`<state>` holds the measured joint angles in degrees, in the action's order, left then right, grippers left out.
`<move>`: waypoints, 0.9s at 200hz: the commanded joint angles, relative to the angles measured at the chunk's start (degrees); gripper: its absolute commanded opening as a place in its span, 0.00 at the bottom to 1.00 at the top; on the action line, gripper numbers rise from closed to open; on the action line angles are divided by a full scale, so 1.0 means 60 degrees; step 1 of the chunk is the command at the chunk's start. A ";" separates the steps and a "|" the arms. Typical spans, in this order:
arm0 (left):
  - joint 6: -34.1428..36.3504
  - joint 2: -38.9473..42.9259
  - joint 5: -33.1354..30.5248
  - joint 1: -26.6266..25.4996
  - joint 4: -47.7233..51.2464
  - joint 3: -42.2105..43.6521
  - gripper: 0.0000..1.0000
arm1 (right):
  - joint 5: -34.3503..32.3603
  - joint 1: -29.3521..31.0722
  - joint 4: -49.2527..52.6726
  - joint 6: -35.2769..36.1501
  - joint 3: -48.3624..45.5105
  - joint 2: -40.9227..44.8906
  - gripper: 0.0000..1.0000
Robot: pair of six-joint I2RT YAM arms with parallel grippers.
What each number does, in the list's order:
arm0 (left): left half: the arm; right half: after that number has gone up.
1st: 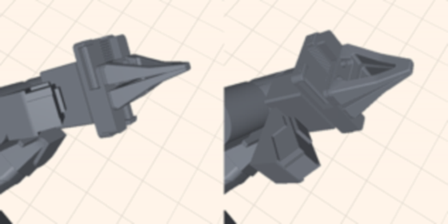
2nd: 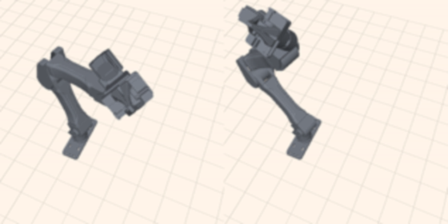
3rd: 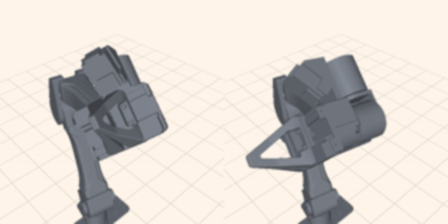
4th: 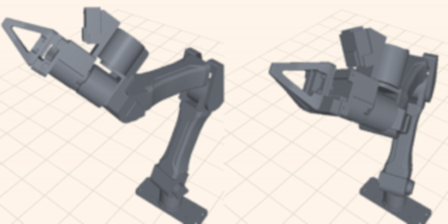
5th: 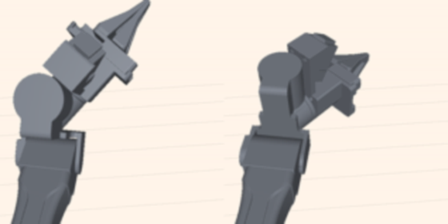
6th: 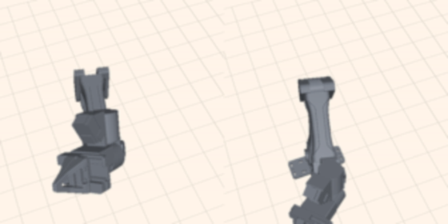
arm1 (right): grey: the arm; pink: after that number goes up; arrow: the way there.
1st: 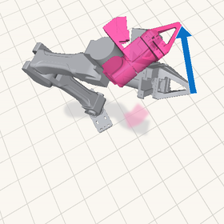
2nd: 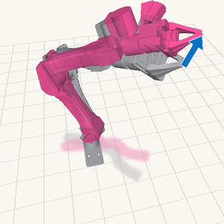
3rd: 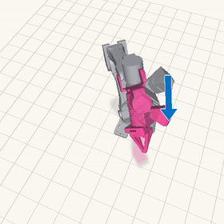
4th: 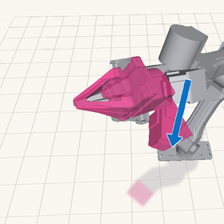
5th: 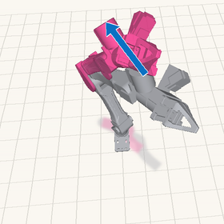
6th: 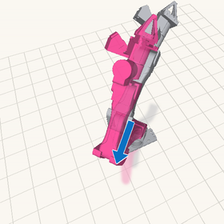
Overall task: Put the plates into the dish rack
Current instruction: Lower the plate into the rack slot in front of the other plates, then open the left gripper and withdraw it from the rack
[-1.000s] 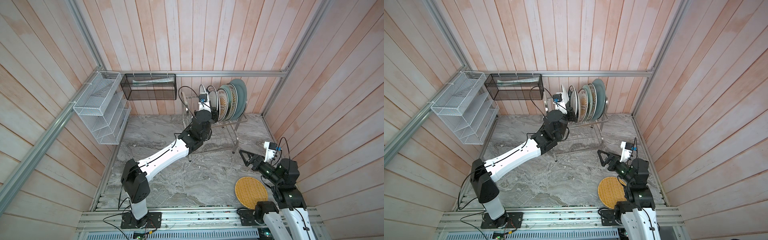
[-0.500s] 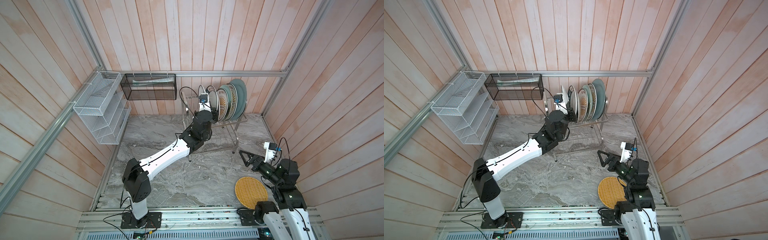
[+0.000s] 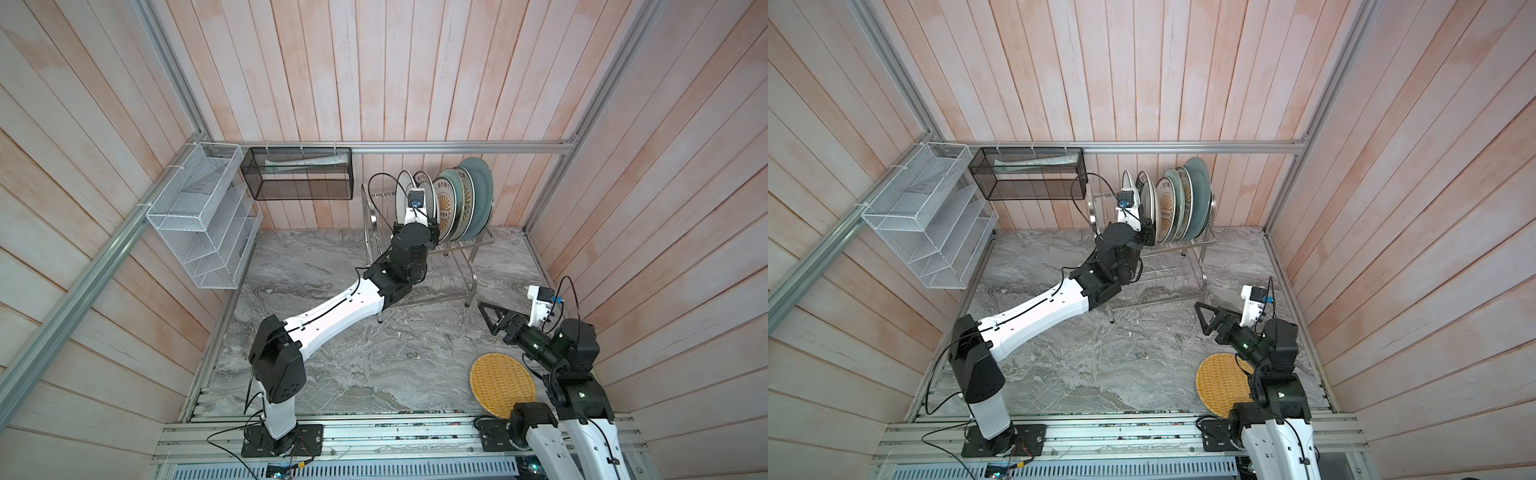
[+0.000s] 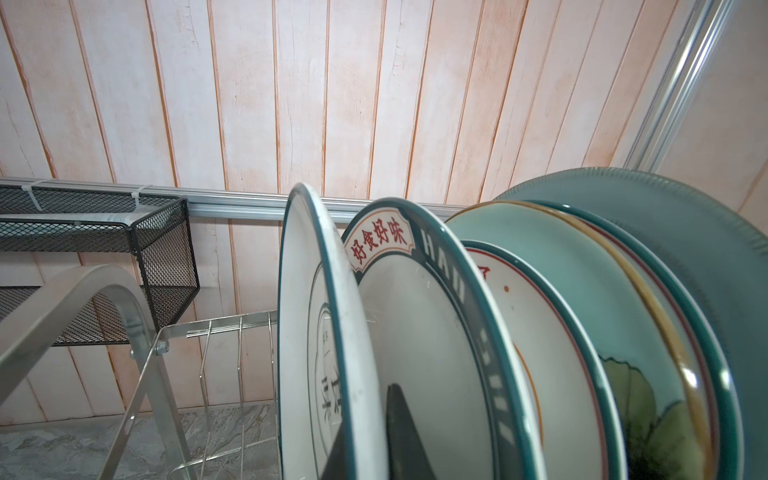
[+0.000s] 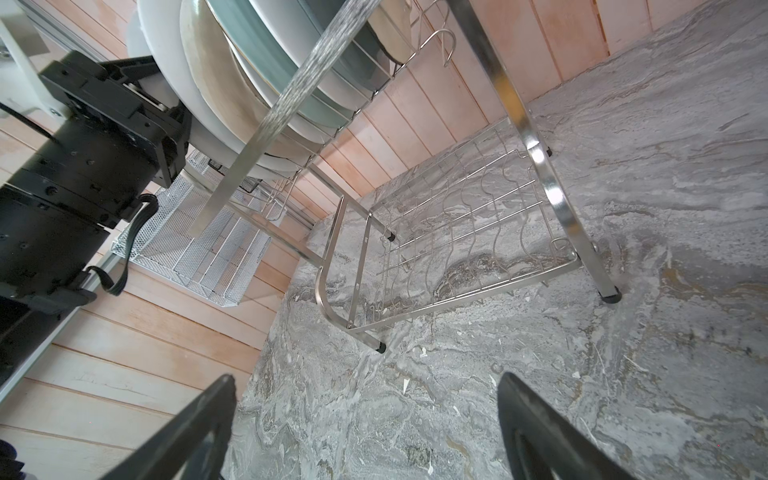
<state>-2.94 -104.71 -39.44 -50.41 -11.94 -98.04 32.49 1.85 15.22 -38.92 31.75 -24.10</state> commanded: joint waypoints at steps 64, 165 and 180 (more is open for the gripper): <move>0.0281 -0.0017 -0.0132 0.0009 -0.0109 -0.0161 0.25 | -0.0162 0.0057 0.0531 0.0143 0.0355 0.0196 0.98; -0.0191 0.1352 0.0733 -0.0056 0.0776 -0.0228 0.32 | -0.0586 0.0059 0.1191 0.0250 0.0927 0.0288 0.98; -0.0184 0.1484 0.1066 -0.0035 0.0910 -0.0281 0.36 | -0.0631 0.0059 0.1229 0.0210 0.0984 0.0300 0.98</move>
<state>-3.22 -98.80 -36.49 -50.41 -7.81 -98.04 30.00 1.85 21.17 -38.28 35.66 -23.03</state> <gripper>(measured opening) 0.334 0.978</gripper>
